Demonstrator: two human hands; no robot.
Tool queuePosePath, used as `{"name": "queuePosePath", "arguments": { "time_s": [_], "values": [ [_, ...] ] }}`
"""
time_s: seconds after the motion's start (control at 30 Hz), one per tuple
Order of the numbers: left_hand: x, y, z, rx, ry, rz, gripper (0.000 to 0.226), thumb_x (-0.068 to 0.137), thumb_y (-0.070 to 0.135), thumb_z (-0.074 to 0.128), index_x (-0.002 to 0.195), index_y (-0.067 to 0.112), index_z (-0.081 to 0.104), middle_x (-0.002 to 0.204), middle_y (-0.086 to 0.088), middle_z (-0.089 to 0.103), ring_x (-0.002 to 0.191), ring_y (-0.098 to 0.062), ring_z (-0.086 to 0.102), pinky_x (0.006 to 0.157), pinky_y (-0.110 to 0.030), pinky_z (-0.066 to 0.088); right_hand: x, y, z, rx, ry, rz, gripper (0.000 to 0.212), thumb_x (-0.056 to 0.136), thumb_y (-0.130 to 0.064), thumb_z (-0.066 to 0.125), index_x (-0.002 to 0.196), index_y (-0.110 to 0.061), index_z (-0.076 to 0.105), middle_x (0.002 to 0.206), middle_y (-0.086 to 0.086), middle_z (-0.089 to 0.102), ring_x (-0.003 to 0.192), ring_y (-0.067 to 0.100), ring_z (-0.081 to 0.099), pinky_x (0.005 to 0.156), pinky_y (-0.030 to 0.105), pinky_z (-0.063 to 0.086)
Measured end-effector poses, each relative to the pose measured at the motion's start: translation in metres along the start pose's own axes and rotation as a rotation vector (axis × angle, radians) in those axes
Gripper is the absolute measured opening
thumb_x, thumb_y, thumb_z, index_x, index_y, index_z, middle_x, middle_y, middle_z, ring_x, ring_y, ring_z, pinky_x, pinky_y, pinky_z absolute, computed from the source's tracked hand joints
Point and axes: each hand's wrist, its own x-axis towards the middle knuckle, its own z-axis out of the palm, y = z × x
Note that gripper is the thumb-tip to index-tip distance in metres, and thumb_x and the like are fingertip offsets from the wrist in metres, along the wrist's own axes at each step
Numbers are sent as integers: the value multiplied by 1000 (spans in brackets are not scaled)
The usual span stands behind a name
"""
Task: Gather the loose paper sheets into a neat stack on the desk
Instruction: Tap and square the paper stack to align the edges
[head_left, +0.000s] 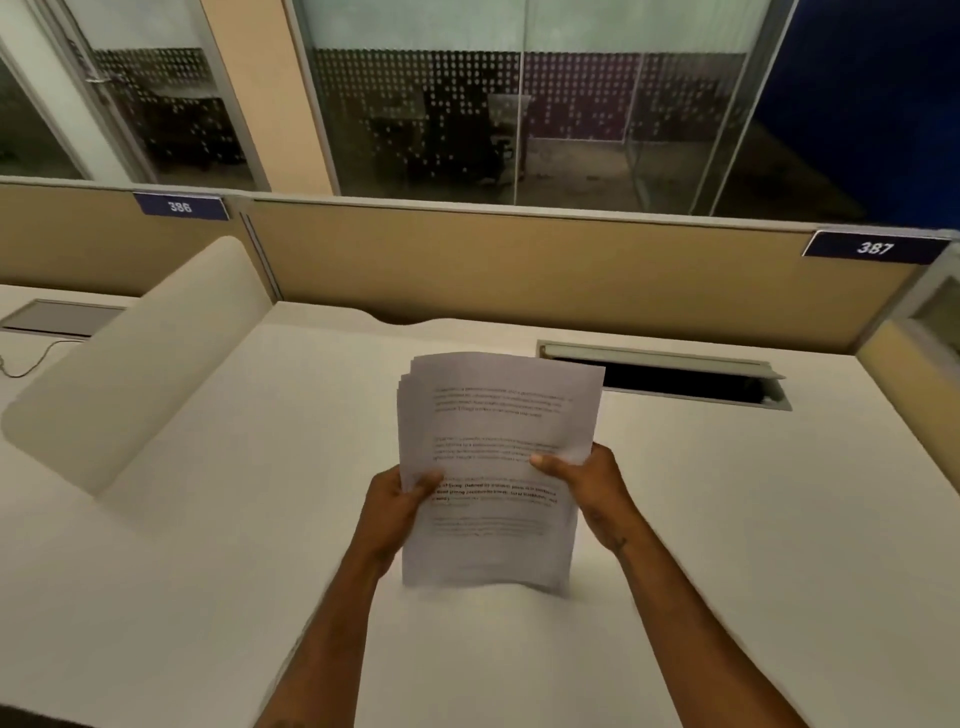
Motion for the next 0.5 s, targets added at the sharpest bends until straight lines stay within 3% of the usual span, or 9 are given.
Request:
{"name": "queuePosePath", "arguments": {
  "time_s": [0.13,0.27,0.4,0.5],
  "values": [
    [2,13,-7,-5,48,72,20,92,34,71,105,20,78,105,-2,81,93,-22,77,76,-32,63,-2,-14,12,-57,17,-135,30,78,-12,82,106,-22,75,101,-1,79,89,20,76,71,31,64],
    [-7,13,-16,22,50,71,17,83,40,80,97,31,80,101,4,81,95,-24,76,72,-27,61,-12,-10,18,-97,-29,-131,39,77,-18,83,114,-20,72,106,2,77,96,24,73,78,36,63],
    [-10,34,-21,-58,34,141,67,60,54,90,117,23,73,110,3,79,100,-18,76,75,-28,61,-21,-24,29,-57,-10,-178,51,64,-50,79,107,-22,72,95,0,78,88,19,75,67,27,60],
    [-2,62,-15,-51,139,262,74,64,58,81,123,16,68,103,13,77,92,-7,74,68,-20,59,-17,-43,42,-76,116,-281,64,70,-67,59,102,-12,69,78,-3,69,68,8,67,56,18,53]
  ]
}}
